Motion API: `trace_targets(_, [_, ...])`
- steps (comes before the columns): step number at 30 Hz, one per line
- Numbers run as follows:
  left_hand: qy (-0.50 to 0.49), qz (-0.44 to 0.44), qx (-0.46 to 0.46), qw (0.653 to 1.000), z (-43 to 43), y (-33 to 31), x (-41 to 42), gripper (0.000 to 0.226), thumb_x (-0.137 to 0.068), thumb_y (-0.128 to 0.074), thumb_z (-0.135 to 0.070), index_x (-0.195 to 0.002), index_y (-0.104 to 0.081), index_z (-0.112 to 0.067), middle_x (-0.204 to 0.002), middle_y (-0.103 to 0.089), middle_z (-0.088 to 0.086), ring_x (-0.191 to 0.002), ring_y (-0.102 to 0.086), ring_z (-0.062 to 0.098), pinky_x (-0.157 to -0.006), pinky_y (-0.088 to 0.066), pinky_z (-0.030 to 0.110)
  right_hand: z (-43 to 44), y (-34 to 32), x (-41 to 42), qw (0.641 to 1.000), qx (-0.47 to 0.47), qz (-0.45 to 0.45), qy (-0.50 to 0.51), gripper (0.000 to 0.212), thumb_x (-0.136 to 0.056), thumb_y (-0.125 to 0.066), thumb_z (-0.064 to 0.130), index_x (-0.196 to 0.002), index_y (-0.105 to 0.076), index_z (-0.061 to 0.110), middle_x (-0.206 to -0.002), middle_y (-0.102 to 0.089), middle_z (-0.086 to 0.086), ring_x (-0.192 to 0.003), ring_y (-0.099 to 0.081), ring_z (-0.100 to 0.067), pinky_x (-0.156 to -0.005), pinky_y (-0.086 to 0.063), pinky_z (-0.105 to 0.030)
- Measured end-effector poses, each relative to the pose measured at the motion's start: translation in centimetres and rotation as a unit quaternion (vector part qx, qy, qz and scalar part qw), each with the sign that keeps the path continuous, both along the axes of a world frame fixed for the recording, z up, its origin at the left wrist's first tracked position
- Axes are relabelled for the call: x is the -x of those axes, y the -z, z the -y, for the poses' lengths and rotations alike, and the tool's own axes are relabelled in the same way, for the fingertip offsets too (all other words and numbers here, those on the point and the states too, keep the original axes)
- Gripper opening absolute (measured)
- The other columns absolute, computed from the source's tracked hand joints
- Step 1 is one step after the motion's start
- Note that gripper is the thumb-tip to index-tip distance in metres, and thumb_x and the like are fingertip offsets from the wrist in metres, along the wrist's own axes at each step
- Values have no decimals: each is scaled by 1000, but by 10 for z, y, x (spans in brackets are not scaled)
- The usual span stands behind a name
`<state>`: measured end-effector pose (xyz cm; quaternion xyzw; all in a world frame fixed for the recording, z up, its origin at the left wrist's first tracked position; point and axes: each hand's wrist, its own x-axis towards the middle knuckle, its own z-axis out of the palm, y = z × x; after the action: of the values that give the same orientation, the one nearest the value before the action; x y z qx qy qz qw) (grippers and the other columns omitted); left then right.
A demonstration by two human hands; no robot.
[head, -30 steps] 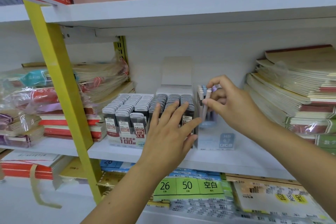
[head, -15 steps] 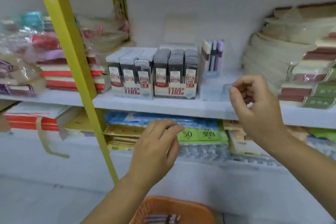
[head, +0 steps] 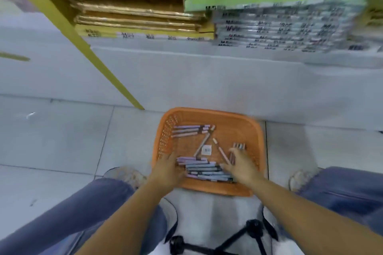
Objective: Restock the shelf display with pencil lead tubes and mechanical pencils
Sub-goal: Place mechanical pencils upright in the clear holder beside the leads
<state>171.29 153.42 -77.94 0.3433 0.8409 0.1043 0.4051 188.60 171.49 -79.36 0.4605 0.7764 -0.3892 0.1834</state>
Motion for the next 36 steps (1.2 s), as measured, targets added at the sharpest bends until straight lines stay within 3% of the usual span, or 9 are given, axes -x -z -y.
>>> trace_targets(3, [26,11,40,999,-6,24,2,57,-91,-69,-35,-140,-50,-13,-142,-51,11,-130,-49,28,-107,-39,37,1,27,6,999,-23,24,-20,83,-79,-77,43,-144,-35,14,-142,-39,-15,-128,-41,-31,-105,-36,-37])
trace_targets(6, [33,11,65,997,-15,44,5,66,-89,-69,-43,-145,-45,-16,-147,-46,9,-134,-43,27,-112,-36,37,6,43,15,994,-48,40,-89,91,-71,-79,49,-144,-32,22,-153,-27,-15,-139,-26,-33,-114,-25,-42])
trace_targets(9, [50,4,83,995,-27,59,8,78,-86,-70,-51,-150,-38,-19,-153,-37,8,-139,-35,30,-116,-30,40,14,55,17,993,-46,33,-102,85,-68,-81,47,-137,-36,25,-145,-39,-7,-135,-31,-29,-109,-33,-43])
trace_targets(13, [102,-37,106,988,-45,71,5,72,-82,-71,-55,-140,-45,-21,-147,-43,9,-136,-38,32,-112,-35,47,14,61,21,990,-55,3,-131,50,-81,-73,40,-121,-51,22,-125,-58,-6,-120,-44,-26,-93,-44,-37])
trace_targets(18, [124,-13,71,990,-52,78,4,49,-86,-73,-45,-127,-59,-23,-139,-49,6,-127,-44,28,-106,-40,40,7,61,17,988,-55,-39,-142,30,-83,-73,35,-108,-62,22,-112,-61,1,-106,-51,-20,-77,-32,-25])
trace_targets(23, [137,-1,51,989,-46,78,4,50,-91,-69,-39,-134,-56,-19,-138,-46,7,-124,-46,29,-104,-41,40,-2,57,16,997,11,-74,-35,13,-90,-69,23,-100,-65,16,-103,-50,-1,-93,-51,-19,-76,-36,-28])
trace_targets(28, [133,7,24,991,-40,78,4,49,-94,-65,-34,-138,-54,-16,-139,-45,7,-123,-45,28,-105,-40,38,-12,46,8,993,28,-91,76,10,-91,-66,16,-100,-63,14,-107,-44,0,-88,-46,-11,-79,-35,-20])
trace_targets(32, [122,21,24,992,-42,73,7,42,-99,-58,-30,-135,-52,-11,-138,-49,12,-121,-50,30,-104,-42,39,-10,42,0,987,-4,-75,145,16,-94,-62,16,-109,-62,9,-110,-49,-6,-94,-51,-21,-78,-36,-26])
trace_targets(36, [60,61,15,996,-45,70,14,35,-102,-54,-21,-135,-54,-11,-131,-60,16,-115,-58,31,-101,-46,41,0,43,0,974,-39,-69,213,31,-93,-63,10,-123,-58,8,-124,-51,-14,-107,-55,-28,-93,-41,-30])
